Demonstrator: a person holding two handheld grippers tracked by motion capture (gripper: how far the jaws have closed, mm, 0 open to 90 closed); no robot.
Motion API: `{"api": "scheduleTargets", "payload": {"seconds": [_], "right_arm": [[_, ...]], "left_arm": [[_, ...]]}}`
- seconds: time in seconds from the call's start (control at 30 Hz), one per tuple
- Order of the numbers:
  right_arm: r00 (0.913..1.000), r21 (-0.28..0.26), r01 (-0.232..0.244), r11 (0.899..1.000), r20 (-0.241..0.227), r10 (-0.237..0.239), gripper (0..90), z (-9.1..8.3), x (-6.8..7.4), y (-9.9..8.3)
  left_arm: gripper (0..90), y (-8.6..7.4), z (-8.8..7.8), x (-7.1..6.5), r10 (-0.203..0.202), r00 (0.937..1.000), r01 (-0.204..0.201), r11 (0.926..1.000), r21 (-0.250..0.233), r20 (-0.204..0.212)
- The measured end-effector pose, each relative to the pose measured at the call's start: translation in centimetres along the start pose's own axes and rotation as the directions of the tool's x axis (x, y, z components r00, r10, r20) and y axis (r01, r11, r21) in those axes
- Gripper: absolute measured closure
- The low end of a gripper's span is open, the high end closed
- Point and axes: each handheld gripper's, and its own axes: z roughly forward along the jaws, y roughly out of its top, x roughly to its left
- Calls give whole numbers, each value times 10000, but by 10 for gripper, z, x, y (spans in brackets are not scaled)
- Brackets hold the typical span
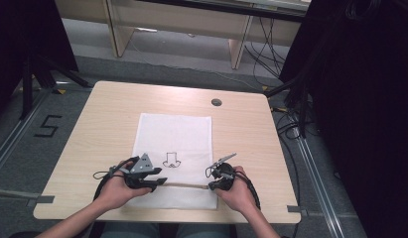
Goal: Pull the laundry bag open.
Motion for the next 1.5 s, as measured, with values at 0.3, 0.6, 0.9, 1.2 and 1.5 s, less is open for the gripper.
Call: {"api": "scheduleTargets", "payload": {"seconds": [0.3, 0.6, 0.9, 1.2, 1.5], "right_arm": [[9990, 88, -435, 9990, -39, 435, 900, -1, 0, -1], [9995, -98, -282, 9996, -165, 281, 900, 0, -2, -1], [9982, 39, -595, 9982, -119, 595, 900, -1, -1, -2], [9987, -66, -485, 9988, -184, 484, 900, 0, -2, -3], [9984, -90, -523, 9986, -210, 521, 900, 0, -2, -3]], "left_arm": [[609, 20, 28, -25, 572, 9944, -585, 9982, 119, 892], [644, 33, 56, -36, 772, 9857, -822, 9962, 272, 1500], [672, 43, 76, -43, 1125, 9776, -1251, 9902, 618, 1778], [709, 50, 90, -49, 1257, 9711, -1431, 9870, 735, 2027], [732, 53, 104, -54, 1300, 9678, -1515, 9847, 863, 2155]]}}
